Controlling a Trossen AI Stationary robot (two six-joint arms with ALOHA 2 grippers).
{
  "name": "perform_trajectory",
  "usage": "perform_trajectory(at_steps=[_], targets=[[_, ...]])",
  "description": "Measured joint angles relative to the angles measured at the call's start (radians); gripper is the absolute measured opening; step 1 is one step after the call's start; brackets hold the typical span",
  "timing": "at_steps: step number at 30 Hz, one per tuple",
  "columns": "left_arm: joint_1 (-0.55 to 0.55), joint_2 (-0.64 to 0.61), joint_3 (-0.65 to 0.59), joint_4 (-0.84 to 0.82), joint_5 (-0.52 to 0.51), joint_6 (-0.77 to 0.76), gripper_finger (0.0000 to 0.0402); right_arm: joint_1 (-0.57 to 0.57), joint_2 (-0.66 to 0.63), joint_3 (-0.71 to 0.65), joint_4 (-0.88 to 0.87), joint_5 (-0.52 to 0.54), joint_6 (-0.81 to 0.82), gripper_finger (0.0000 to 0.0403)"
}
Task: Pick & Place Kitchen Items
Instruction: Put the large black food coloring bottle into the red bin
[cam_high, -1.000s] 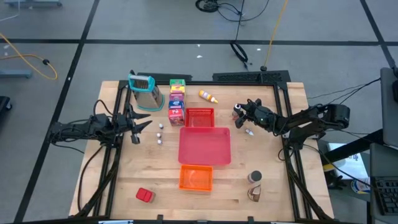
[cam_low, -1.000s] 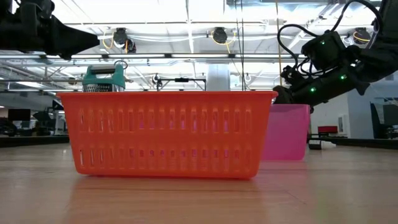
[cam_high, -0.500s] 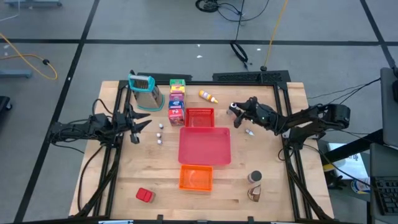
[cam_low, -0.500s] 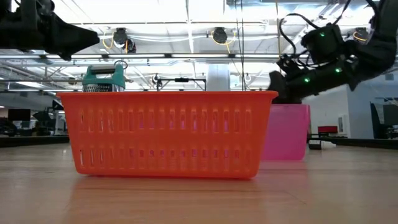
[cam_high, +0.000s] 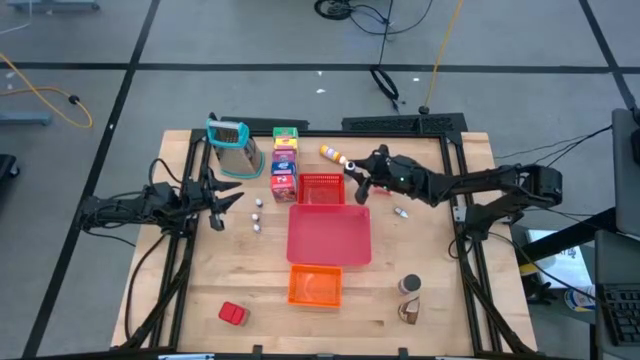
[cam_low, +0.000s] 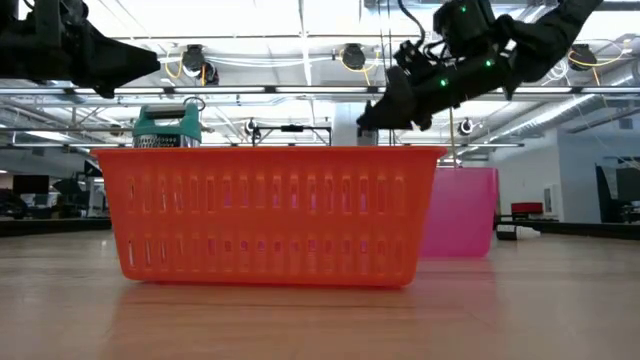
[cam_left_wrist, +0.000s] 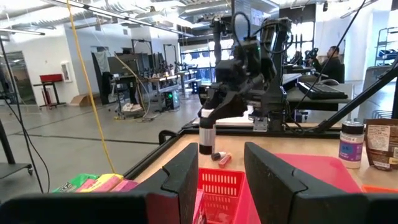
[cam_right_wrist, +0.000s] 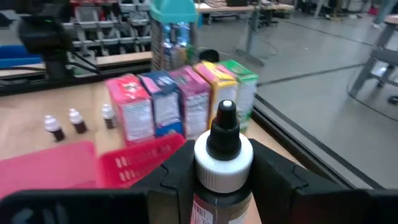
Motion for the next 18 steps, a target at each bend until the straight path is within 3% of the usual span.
perform_trajectory(at_steps=[10,18], targets=[[0.000,0.000,0.000,0.002,-0.026,-0.001,0.0131,0.015,0.114,0.003,0.139,0.000,0.019,0.0113],[0.000,0.000,0.000,0.001,-0.026,-0.001,0.0131,0.014,0.189,0.078,0.132,-0.050,0.014,0.0113]])
